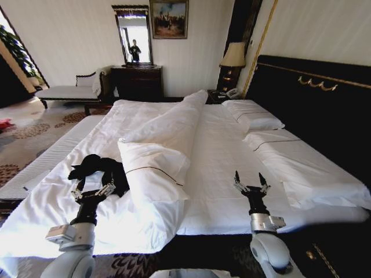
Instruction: Fold the clothes on the bed.
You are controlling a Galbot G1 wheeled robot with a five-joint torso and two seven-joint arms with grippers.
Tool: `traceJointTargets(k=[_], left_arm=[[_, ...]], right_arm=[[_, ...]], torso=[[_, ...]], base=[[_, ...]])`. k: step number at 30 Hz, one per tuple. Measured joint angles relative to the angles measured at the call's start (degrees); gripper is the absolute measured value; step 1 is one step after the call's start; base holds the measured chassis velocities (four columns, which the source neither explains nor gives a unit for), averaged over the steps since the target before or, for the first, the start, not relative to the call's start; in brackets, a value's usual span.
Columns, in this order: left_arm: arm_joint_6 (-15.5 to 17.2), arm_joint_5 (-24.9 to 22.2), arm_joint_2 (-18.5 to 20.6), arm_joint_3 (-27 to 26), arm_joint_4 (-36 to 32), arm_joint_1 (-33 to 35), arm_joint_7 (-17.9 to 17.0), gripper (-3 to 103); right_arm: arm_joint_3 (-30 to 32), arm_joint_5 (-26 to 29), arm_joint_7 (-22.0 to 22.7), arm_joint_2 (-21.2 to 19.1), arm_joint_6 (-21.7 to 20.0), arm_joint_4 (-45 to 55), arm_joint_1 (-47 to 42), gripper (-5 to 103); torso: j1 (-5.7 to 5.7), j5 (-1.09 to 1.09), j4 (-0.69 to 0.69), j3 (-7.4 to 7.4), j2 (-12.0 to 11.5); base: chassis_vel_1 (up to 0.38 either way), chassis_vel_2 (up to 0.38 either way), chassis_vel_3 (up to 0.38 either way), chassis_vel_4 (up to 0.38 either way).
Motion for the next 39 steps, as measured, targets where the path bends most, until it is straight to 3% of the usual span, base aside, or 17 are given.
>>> traceJointTargets(k=[7,9,10,13,14,17,19,22,26,39], left_arm=[[0.72,-2.89,0.78,-3.08,1.81,-1.94,-0.74,100],[1.37,-5.06,1.41,-5.32,0.54,-2.12,-1.2,100],[1.37,-5.06,1.41,-5.32,0.54,-2.12,-1.2,100],[1.6,-6.12,1.72,-6.95,-1.96,-0.81,-1.47,100],[1.6,-6.12,1.72,-6.95,-1.96,-0.81,-1.47,100],[1.6,-5.75,0.93,-6.75,-4.66,0.74,-1.64,100],[1.65,-5.62,0.69,-6.55,-5.33,1.08,-1.64,100],[1.84,-5.45,0.36,-6.49,-5.63,1.69,-1.68,100],[1.81,-4.99,-0.16,-6.5,-5.63,2.32,-2.02,100],[1.49,-4.6,-1.53,-7.28,-5.61,2.92,-2.51,100]], right_arm=[[-3.31,8.22,-1.69,-4.8,-1.11,-3.27,5.23,100],[-5.93,21.12,-3.7,-7.81,-3.31,-3.08,7.63,100],[-5.93,21.12,-3.7,-7.81,-3.31,-3.08,7.63,100],[-8.89,35.91,-2.9,-8.72,-8.26,-1.52,11.63,100],[-8.89,35.91,-2.9,-8.72,-8.26,-1.52,11.63,100],[-12.42,39.69,0.97,-8.21,-14.5,-1.41,15.91,100],[-13.8,40.55,1.78,-8.22,-15.45,-1.75,17.13,100],[-17.09,46.97,5.58,-8.7,-18.07,-3.06,22.06,100],[-19.33,52.92,7.31,-8.16,-19.29,-7.07,28.18,100],[-28.87,53.83,9.11,-4.74,-21.1,-15.17,39.84,100]], torso=[[0.0,0.01,0.0,0.0,0.0],[0.01,0.01,0.0,0.01,0.0],[0.01,0.01,0.0,0.01,0.0],[0.0,0.01,0.01,0.0,0.01],[0.0,0.01,0.01,0.0,0.01],[0.0,0.01,0.02,0.0,0.01],[0.01,0.02,0.0,0.0,0.01],[0.01,0.01,0.0,0.0,0.01],[0.01,0.0,0.01,0.0,0.01],[0.01,0.01,0.0,0.0,0.01]], base=[[0.0,0.0,0.0,0.0],[0.0,0.0,0.0,0.0],[0.0,0.0,0.0,0.0],[0.0,0.0,0.0,0.0],[0.0,0.0,0.0,0.0],[0.0,0.0,0.0,0.0],[0.0,0.0,0.0,0.0],[0.0,0.0,0.0,0.0],[0.0,0.0,0.0,0.0],[0.0,0.0,0.0,0.0]])
